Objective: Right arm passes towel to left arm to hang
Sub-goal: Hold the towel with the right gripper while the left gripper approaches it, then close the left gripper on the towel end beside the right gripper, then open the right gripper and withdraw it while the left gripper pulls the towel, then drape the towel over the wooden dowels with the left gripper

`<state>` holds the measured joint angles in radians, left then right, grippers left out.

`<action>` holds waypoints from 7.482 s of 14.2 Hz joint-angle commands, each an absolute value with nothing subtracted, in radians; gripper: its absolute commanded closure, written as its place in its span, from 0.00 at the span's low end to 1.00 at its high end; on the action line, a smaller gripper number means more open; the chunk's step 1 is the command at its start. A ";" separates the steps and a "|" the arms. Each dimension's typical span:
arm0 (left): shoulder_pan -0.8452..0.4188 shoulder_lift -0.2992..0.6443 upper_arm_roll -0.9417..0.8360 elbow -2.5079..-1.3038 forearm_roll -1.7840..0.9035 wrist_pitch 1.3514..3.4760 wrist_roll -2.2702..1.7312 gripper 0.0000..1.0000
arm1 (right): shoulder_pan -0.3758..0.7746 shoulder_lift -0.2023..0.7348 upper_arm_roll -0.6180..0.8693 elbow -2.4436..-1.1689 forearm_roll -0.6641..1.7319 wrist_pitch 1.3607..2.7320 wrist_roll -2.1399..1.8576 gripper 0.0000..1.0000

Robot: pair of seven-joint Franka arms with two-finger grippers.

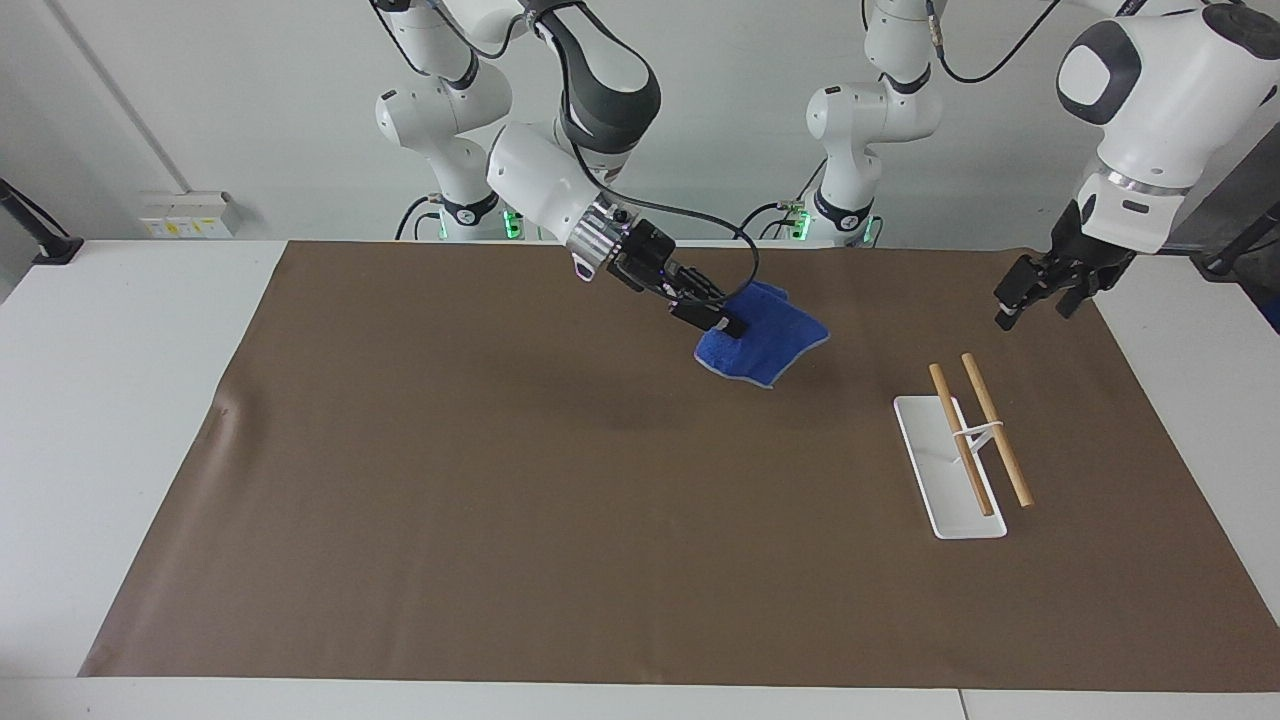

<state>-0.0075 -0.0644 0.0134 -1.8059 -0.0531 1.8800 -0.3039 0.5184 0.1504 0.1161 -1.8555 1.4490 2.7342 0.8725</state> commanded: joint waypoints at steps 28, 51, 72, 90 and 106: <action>-0.031 -0.190 -0.356 -2.141 -0.436 2.500 -1.574 0.00 | 0.548 0.184 0.123 -1.833 1.456 2.786 0.730 1.00; -0.018 -0.160 -0.356 -2.164 -0.436 2.526 -1.453 1.00 | 0.541 0.183 0.123 -1.835 1.463 2.784 0.629 1.00; 0.038 -0.109 -0.328 -2.095 -0.410 2.517 -0.813 1.00 | 0.256 0.183 0.115 -1.933 0.582 2.679 0.132 0.00; 0.043 0.023 -0.144 -2.056 -0.285 2.580 -0.387 1.00 | 0.000 0.083 0.075 -1.680 -0.066 1.945 0.156 0.00; 0.058 0.100 -0.031 -1.911 -0.285 2.451 -0.183 1.00 | -0.075 -0.064 0.008 -1.649 -0.041 1.568 0.123 0.00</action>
